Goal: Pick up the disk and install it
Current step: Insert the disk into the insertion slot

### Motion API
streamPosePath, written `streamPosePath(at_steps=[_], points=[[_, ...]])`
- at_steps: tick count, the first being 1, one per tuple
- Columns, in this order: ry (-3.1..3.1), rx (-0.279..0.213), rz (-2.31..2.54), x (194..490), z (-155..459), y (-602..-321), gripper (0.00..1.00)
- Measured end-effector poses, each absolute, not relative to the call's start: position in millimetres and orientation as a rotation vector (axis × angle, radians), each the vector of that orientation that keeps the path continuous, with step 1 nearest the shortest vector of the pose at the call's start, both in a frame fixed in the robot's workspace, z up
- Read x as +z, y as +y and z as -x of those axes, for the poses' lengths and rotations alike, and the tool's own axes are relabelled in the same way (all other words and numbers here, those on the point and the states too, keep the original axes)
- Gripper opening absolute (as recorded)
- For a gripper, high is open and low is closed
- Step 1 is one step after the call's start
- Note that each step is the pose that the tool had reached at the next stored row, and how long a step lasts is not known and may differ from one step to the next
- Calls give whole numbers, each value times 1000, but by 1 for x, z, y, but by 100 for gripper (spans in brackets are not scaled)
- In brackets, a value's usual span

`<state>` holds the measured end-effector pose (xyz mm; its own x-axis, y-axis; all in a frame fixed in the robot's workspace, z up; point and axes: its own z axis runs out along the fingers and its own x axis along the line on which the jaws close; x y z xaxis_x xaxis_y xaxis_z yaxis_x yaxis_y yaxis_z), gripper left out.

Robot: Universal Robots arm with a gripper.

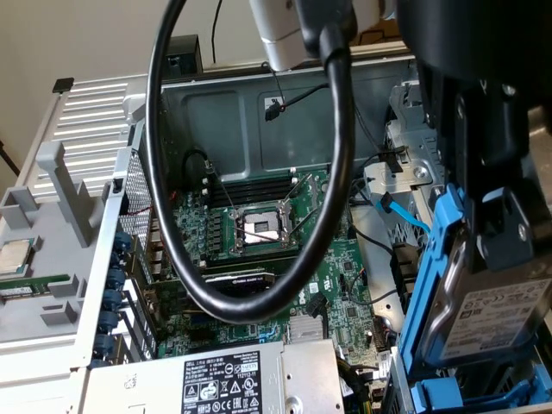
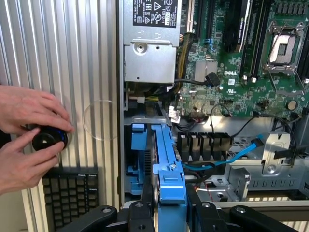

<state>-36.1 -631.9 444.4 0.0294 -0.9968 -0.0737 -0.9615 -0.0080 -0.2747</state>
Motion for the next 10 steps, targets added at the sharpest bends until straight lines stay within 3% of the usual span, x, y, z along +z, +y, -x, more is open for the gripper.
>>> streamPosePath(at_steps=[10], points=[[2019,-206,2058,441,37,-632,36]])
